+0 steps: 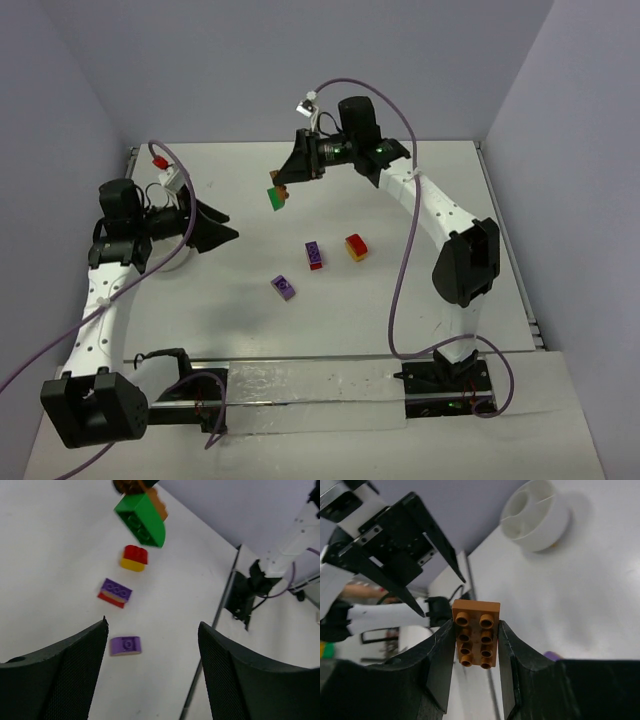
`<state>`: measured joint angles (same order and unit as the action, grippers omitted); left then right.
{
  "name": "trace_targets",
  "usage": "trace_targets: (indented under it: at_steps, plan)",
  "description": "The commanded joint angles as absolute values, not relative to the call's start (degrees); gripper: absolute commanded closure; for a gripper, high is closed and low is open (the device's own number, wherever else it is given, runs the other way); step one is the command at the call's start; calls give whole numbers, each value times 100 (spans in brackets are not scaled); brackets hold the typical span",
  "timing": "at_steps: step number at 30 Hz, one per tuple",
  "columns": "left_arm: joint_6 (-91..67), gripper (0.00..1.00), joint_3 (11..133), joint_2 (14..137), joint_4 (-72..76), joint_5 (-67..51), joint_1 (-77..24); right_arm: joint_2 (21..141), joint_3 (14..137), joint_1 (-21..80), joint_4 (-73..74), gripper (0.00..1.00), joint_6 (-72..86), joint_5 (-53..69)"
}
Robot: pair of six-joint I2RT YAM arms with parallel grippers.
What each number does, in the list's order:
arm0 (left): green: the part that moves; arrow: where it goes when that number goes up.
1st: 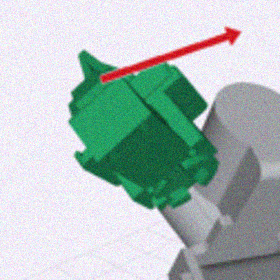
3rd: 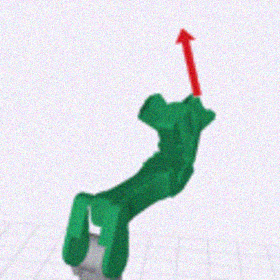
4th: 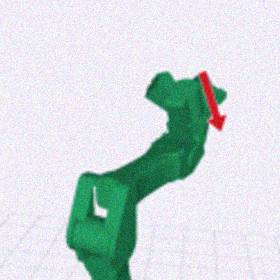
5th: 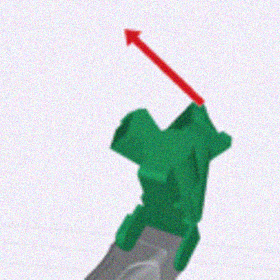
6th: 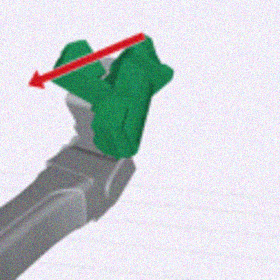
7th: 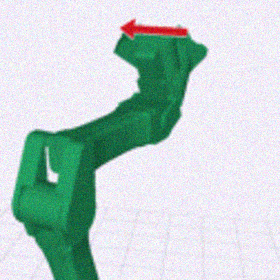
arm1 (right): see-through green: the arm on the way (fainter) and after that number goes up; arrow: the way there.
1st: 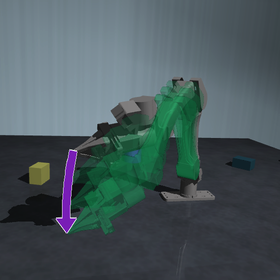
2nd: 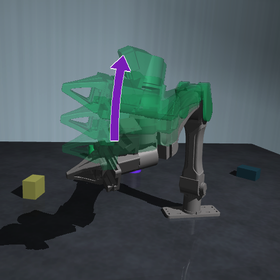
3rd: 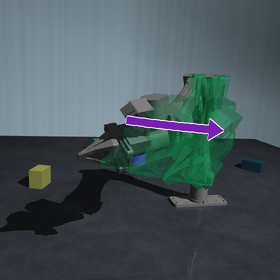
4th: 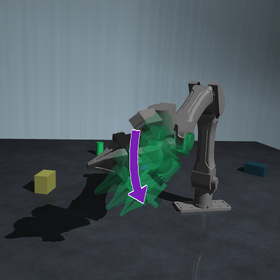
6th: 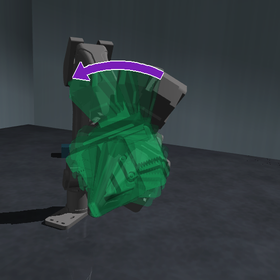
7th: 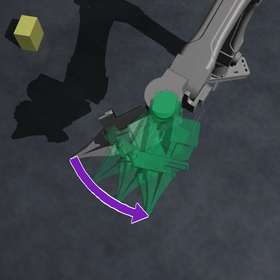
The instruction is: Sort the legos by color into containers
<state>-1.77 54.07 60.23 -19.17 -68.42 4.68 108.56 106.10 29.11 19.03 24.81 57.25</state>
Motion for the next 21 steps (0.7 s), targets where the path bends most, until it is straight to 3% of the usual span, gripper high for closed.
trace_targets:
  at_steps: [1, 8, 21]
  plan:
    - [-1319, 17, 5405, 5991, -947, -7541, 139, 10650, 10113, 3097, 38, 100, 3886, 6851]
    - [-2128, 1, 5265, 5995, -321, -7293, -290, 10498, 9997, 3279, 13, 100, 3833, 6927]
    - [-2334, 7, 5441, 6219, -83, -7392, -409, 10282, 9796, 3715, 114, 100, 3422, 7198]
